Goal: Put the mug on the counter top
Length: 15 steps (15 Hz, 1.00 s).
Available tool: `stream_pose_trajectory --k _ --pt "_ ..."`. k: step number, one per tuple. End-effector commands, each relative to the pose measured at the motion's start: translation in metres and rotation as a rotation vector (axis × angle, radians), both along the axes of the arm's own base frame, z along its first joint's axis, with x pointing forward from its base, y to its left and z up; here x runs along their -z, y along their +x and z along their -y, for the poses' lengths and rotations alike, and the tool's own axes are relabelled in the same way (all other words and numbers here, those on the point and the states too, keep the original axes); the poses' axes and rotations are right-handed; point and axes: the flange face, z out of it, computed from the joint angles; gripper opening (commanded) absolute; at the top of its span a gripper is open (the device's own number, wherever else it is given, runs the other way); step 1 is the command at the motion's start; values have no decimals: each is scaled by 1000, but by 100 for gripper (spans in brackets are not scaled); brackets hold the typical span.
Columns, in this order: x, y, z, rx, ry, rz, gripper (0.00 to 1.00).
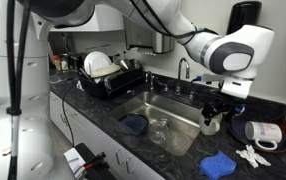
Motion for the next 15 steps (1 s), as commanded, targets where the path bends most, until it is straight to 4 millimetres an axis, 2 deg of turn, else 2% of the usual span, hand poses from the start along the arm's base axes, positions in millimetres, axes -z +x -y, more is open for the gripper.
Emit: stream_pose_trajectory --k 1,6,9,13,15 --pt "-25 0 -27 -21 -92 -10 100" --pt "-60 1 -62 -209 -126 83 100" --pt "-71 1 -82 -330 -108 176 100" --pt "-65 9 -105 -457 -36 312 100" --pt "-48 20 -114 -507 28 357 100"
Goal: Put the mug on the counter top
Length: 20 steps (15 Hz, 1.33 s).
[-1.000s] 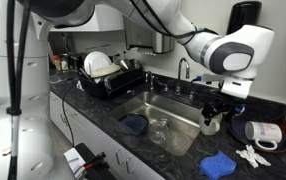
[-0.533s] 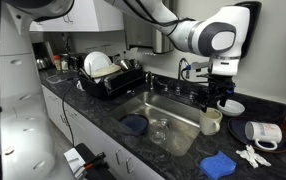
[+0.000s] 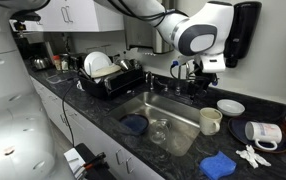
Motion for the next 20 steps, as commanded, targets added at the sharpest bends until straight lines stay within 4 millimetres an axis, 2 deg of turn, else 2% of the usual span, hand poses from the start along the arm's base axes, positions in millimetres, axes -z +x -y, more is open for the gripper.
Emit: stream_pose_trajectory --k 1,6,8,11,16,20 --pt "29 9 -16 -111 92 59 100" --pt "87 35 -30 -191 194 15 100" --pt "111 45 -32 -186 179 -28 100" --pt "137 59 -29 -147 132 -61 100" --pt "156 75 -22 -53 -38 -136 100" --pt "156 79 -19 22 -182 -199 100"
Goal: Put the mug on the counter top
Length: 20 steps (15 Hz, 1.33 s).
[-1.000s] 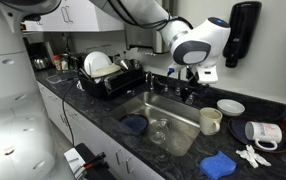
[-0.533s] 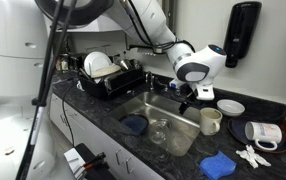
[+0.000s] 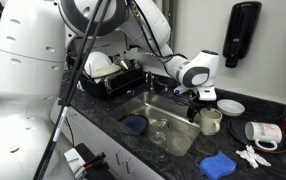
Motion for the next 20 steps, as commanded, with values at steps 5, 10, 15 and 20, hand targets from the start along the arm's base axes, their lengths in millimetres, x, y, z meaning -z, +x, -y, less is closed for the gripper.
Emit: stream_pose_trajectory --k 5,10,15,20 --pt "-3 9 1 109 -247 -72 100" --pt "1 8 0 152 -346 -105 100" --pt "9 6 5 193 -428 -138 100" --pt "12 2 14 225 -486 -172 100"
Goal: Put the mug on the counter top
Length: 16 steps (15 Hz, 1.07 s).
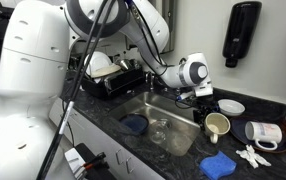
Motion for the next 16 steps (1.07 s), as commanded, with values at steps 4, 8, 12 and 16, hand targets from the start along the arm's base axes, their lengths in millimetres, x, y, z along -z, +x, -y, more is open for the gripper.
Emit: stream_pose_trajectory --k 4,8,12,16 --pt "4 -1 11 40 -68 -59 100" --pt "4 -1 13 42 -67 -68 100" --pt "4 -2 12 34 -41 -54 100" --pt "-2 -3 5 -39 91 29 100"
